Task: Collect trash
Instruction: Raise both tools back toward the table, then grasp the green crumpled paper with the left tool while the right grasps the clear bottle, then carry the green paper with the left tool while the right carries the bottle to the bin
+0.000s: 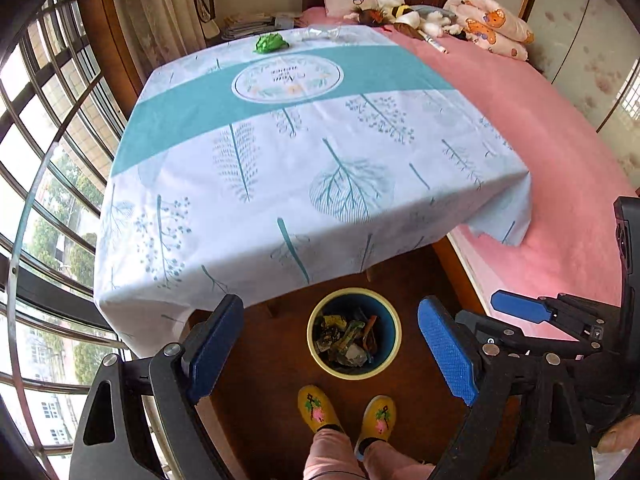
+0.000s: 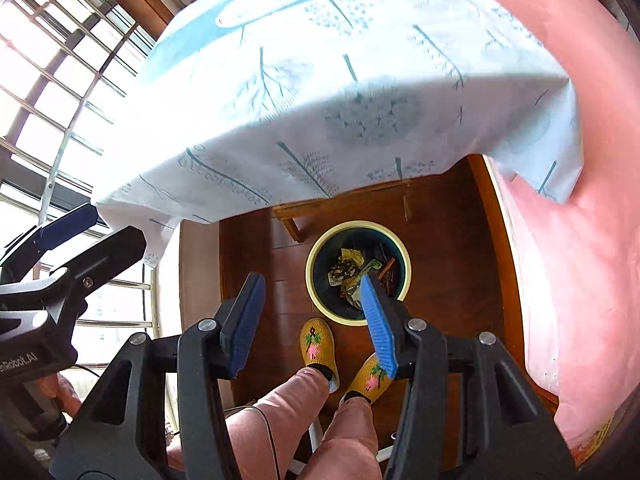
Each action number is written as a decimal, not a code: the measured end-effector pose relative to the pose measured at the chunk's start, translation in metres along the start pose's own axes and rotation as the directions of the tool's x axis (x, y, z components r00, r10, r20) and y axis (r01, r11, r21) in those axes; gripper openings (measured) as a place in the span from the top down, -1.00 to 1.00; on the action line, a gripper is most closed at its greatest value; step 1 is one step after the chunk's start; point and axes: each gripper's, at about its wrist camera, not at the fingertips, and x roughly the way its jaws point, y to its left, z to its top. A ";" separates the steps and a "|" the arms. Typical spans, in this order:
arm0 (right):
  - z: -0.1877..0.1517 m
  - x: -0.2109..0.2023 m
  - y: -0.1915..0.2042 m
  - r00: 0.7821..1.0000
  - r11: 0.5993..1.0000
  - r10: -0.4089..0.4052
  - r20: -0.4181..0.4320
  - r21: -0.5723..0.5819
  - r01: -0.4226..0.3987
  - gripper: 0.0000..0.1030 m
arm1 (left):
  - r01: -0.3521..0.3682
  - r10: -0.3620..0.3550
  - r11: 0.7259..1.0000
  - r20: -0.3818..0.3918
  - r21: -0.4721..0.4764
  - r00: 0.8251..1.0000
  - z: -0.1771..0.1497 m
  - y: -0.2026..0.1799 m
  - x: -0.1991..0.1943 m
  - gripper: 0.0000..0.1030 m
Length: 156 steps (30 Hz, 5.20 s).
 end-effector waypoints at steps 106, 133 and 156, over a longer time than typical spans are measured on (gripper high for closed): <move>0.635 0.200 -0.006 0.998 0.813 0.033 0.062 -0.582 0.010 0.19 | -0.185 0.163 0.976 -0.176 -0.115 0.971 0.502 0.113 0.323 0.30; 0.228 -0.057 0.044 0.972 0.947 0.092 0.218 -0.320 -0.018 0.19 | -0.051 0.059 0.996 0.117 -0.068 0.991 0.155 0.022 -0.022 0.30; 0.026 -0.016 0.003 0.999 0.989 -0.018 -0.043 -0.150 0.012 0.19 | 0.006 -0.010 1.000 -0.156 -0.029 0.988 -0.021 -0.030 0.057 0.30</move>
